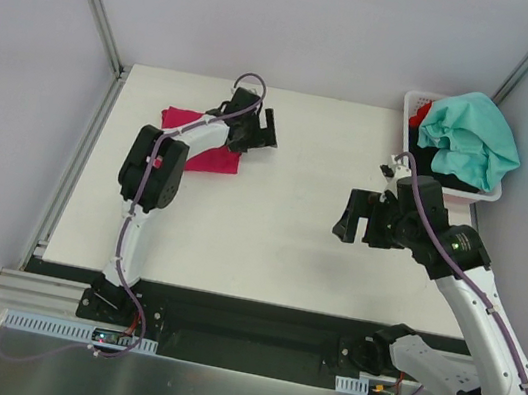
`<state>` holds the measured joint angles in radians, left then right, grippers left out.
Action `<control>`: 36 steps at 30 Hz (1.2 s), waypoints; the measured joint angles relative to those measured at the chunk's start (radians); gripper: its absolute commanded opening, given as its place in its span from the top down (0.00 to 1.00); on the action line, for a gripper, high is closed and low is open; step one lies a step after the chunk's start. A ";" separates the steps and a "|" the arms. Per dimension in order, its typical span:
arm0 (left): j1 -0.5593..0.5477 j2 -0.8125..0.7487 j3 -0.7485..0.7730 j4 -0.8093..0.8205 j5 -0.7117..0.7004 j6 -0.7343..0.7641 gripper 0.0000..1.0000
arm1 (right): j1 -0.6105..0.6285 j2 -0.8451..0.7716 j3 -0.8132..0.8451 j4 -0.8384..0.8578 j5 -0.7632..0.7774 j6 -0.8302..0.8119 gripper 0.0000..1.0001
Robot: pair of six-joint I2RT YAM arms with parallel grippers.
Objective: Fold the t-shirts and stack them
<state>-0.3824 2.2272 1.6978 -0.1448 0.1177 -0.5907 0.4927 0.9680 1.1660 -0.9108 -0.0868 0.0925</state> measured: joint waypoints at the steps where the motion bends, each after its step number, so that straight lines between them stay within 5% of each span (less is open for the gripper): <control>1: 0.006 0.000 0.000 0.006 -0.015 0.002 0.01 | 0.000 0.000 0.000 0.000 0.000 0.000 0.04; 26: 0.233 -0.089 -0.144 0.053 -0.127 0.063 0.01 | 0.000 0.027 0.000 0.002 -0.026 -0.004 0.04; 36: 0.226 -0.294 -0.075 -0.185 -0.207 0.107 0.01 | 0.001 0.031 -0.008 0.020 -0.064 0.010 0.04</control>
<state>-0.1562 1.9335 1.6226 -0.3298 -0.0891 -0.4835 0.4938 0.9985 1.1580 -0.8909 -0.1513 0.1024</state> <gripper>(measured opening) 0.991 0.966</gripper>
